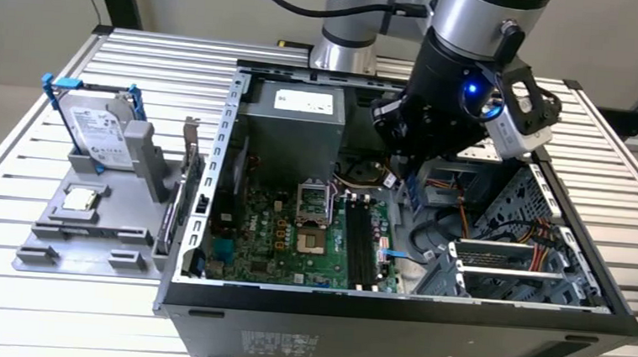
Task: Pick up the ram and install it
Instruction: 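Insert the ram into the slot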
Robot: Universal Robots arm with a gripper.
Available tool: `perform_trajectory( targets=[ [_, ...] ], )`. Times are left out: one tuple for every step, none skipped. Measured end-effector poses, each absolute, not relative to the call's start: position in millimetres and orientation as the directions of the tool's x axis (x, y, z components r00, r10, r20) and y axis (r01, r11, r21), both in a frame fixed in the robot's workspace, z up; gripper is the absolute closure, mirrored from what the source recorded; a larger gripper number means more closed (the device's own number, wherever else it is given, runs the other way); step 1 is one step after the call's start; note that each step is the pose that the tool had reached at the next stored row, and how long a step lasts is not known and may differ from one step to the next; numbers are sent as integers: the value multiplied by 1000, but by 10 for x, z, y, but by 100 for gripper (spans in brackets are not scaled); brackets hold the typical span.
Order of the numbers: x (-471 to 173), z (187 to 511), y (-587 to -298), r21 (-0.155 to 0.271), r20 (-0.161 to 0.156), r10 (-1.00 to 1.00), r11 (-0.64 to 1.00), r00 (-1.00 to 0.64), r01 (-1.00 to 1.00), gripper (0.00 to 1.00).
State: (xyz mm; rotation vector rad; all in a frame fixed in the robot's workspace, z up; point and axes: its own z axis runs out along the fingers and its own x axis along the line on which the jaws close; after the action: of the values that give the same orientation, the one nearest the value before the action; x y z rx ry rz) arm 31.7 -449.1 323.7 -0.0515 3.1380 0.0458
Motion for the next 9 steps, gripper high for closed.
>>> perform_trajectory(
  targets=[
    [317, 3226, -4491, 29, -3, -32, 999, -999, -32, 100],
    [317, 3214, -4491, 29, -3, -31, 999, -1000, -31, 100],
    [317, 3206, -4491, 29, -3, -30, 999, -1000, -30, 100],
    [317, 3200, -4491, 29, -3, -29, 999, -1000, -29, 100],
    [317, 3192, -4491, 29, -3, -28, 999, -1000, -29, 100],
    [317, 3190, -4491, 29, -3, -28, 999, -1000, -28, 100],
    [317, 3190, -4491, 29, -3, -28, 999, -1000, -28, 100],
    [317, 3190, -4491, 29, -3, -28, 999, -1000, -28, 100],
    [317, 3189, -4491, 29, -3, -28, 999, -1000, -28, 100]
  ],
)
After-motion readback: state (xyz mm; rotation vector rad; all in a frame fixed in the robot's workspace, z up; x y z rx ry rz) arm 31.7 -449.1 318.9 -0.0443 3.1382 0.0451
